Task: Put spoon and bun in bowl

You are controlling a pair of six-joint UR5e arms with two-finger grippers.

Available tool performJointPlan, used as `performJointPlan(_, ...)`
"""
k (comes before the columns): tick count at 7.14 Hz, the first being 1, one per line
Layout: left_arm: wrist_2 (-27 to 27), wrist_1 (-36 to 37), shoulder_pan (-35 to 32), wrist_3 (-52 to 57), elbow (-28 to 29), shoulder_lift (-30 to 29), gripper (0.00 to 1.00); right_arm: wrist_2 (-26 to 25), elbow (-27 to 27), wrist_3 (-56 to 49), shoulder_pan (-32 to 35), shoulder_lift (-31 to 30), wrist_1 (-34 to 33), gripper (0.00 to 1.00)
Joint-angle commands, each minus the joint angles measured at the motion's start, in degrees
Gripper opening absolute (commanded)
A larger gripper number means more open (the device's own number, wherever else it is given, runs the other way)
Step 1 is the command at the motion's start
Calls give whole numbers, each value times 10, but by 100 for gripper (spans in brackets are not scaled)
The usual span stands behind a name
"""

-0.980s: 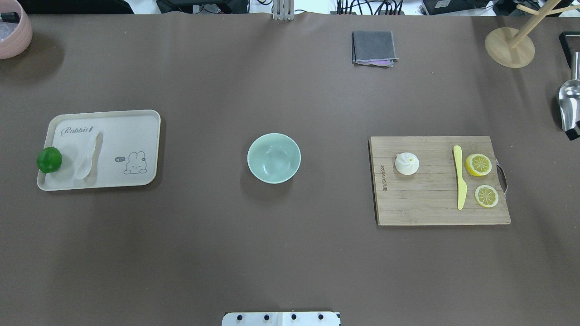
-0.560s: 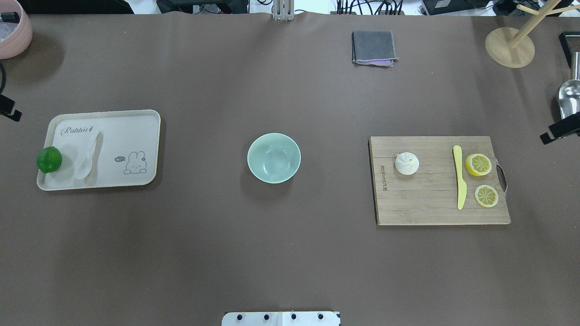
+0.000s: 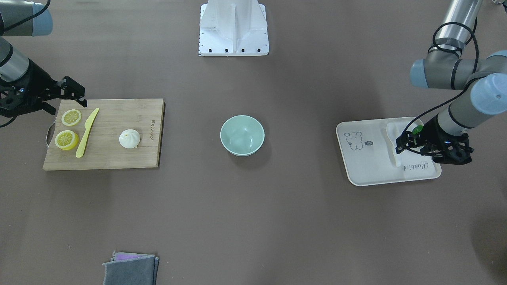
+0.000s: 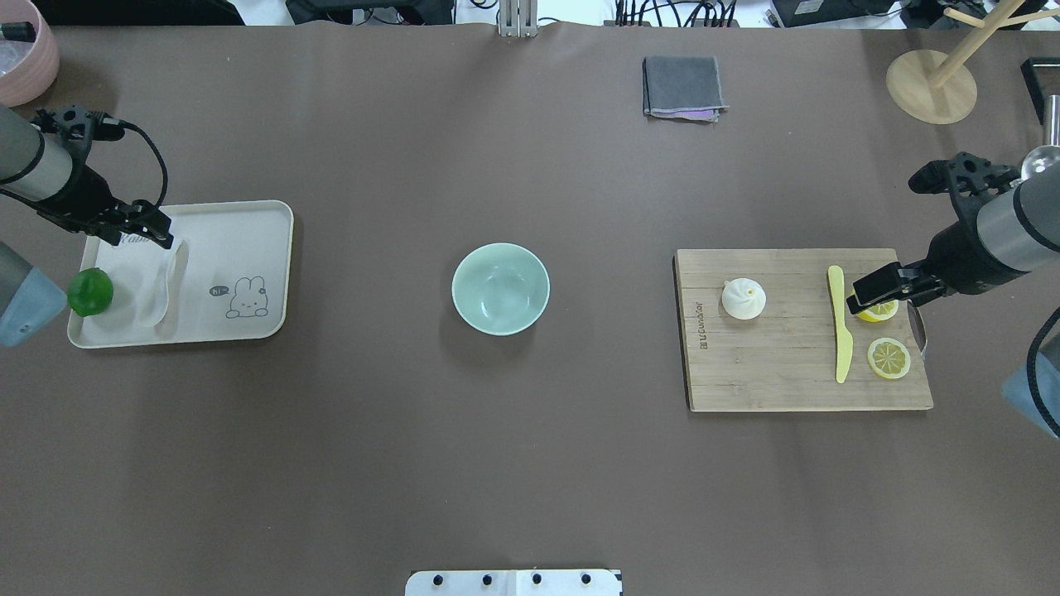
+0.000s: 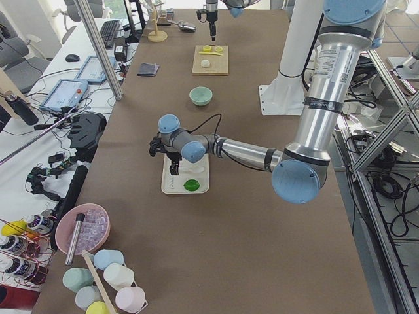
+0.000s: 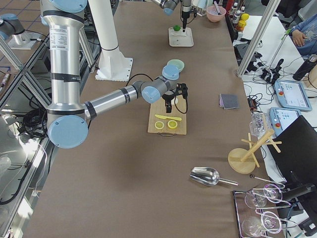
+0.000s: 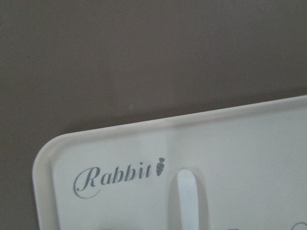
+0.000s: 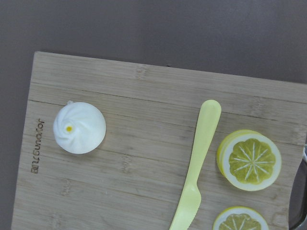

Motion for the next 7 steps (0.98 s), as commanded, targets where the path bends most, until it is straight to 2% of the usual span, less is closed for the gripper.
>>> performJointPlan(1, 12, -13, 20, -15, 11, -2, 72, -2, 1, 4, -6, 1, 1, 99)
performJointPlan(4, 13, -12, 25, -15, 10, 2, 51, -2, 0, 4, -6, 1, 1, 99)
performJointPlan(6, 13, -12, 25, -18, 9, 2, 21, 1, 1, 9, -7, 1, 1, 99)
performJointPlan(7, 13, -12, 30, -39, 5, -2, 0, 2, 2, 10, -7, 2, 1, 99)
